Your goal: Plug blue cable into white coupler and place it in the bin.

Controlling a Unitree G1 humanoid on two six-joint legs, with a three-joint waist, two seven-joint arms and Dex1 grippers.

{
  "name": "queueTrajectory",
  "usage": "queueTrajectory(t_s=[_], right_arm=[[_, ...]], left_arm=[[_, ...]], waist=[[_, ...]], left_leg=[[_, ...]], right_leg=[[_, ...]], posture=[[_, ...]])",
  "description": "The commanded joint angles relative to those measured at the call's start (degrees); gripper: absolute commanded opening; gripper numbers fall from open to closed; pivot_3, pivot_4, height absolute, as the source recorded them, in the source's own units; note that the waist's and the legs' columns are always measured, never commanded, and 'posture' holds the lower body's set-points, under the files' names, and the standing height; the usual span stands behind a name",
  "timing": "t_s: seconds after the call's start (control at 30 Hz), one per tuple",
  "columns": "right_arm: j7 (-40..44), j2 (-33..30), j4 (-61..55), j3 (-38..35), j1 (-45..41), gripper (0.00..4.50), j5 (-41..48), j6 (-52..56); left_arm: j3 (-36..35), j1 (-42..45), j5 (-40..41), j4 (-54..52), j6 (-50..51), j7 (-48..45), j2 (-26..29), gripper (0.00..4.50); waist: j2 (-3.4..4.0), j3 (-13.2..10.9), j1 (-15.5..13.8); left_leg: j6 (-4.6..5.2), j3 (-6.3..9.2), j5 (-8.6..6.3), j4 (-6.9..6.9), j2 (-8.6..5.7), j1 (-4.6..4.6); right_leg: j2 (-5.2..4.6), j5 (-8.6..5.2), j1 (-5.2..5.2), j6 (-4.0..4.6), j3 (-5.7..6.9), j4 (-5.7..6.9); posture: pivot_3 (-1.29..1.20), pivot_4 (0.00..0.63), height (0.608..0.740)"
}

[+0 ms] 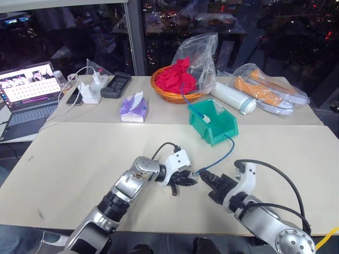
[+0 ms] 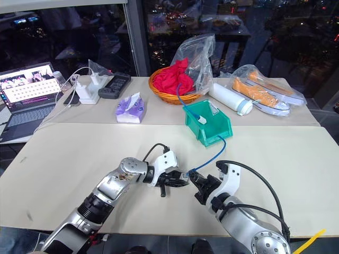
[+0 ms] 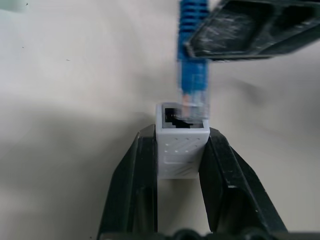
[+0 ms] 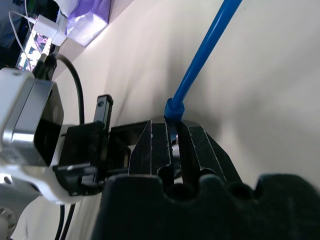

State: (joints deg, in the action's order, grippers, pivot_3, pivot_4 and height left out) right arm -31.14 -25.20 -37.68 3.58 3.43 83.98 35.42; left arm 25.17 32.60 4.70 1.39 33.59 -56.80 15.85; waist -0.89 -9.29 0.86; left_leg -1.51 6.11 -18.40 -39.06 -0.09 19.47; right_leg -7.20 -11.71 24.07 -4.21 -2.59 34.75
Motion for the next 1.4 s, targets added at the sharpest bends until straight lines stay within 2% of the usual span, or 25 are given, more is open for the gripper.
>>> queueTrajectory(t_s=[0.03, 0.3, 0.4, 0.57, 0.73, 1.03, 1.4], right_arm=[[-0.1, 0.17, 1.0, -0.27, -0.2, 0.0, -0.51, 1.29], [-1.42, -1.69, 0.28, -0.21, 0.53, 0.0, -1.32, 3.68], [-2.22, -2.92, -0.03, 1.0, -0.39, 0.0, -1.92, 5.51], [-2.25, -4.2, 0.36, 1.96, -1.47, 0.0, -3.26, 7.77], [-2.07, -6.4, -0.45, 3.06, -2.92, 0.0, -5.92, 10.77], [-0.08, -8.71, -0.92, 3.63, -2.19, 0.0, -5.11, 14.62], [1.42, -7.59, 2.18, 5.3, -0.08, 0.0, -3.44, 16.46]], left_arm=[[0.9, -0.13, 1.11, -1.35, -0.06, -0.43, -0.5, 0.65], [0.69, -0.11, 1.19, -1.56, 1.49, 0.52, -1.07, 0.65], [0.73, 1.3, 1.41, -2.35, 8.2, 1.48, -1.25, 0.65], [-1.63, 4.29, 4.13, -4.26, 17.13, 5.19, -5.27, 0.65], [0.66, 3.95, 3.24, -5.71, 17.87, 6.78, -5.29, 0.65], [3.85, 4.83, 2.56, -6.38, 15.64, 7.61, -5.41, 0.65], [3.43, 2.31, 3.73, -9.07, 18.68, 11.3, -6.08, 0.65]], waist=[[0.0, 0.0, 0.01], [0.0, 0.0, -0.06], [-0.02, 0.01, -0.12], [-0.03, 0.03, -0.29], [-0.04, 0.04, -0.27], [-0.06, 0.07, -0.66], [-0.08, 0.41, -0.71]], left_leg=[[0.0, 0.0, 0.0, 0.0, 0.0, -0.03], [0.0, 0.0, 0.0, 0.0, 0.0, -0.07], [0.0, 0.0, 0.0, 0.0, 0.0, -0.08], [0.0, 0.01, 0.0, -0.02, -0.01, -0.12], [0.0, 0.01, 0.0, -0.02, -0.01, -0.13], [0.0, 0.01, 0.0, -0.02, -0.01, -0.2], [0.15, 0.09, -0.09, 0.04, 0.0, -0.49]], right_leg=[[0.0, 0.0, -0.02, 0.01, 0.0, 0.01], [0.0, -0.01, -0.07, 0.01, 0.0, 0.02], [0.0, -0.01, -0.11, 0.01, 0.0, 0.01], [0.0, -0.02, -0.19, 0.0, 0.0, -0.02], [0.0, -0.02, -0.2, 0.0, 0.0, -0.03], [0.0, -0.02, -0.38, -0.01, 0.02, -0.15], [0.0, -0.03, -0.94, -0.07, 0.12, -0.63]], posture=[[0.0, 0.15, 0.74], [0.0, 0.15, 0.74], [0.0, 0.15, 0.74], [0.0, 0.15, 0.74], [0.0, 0.15, 0.74], [0.0, 0.15, 0.74], [0.0, 0.15, 0.74]])
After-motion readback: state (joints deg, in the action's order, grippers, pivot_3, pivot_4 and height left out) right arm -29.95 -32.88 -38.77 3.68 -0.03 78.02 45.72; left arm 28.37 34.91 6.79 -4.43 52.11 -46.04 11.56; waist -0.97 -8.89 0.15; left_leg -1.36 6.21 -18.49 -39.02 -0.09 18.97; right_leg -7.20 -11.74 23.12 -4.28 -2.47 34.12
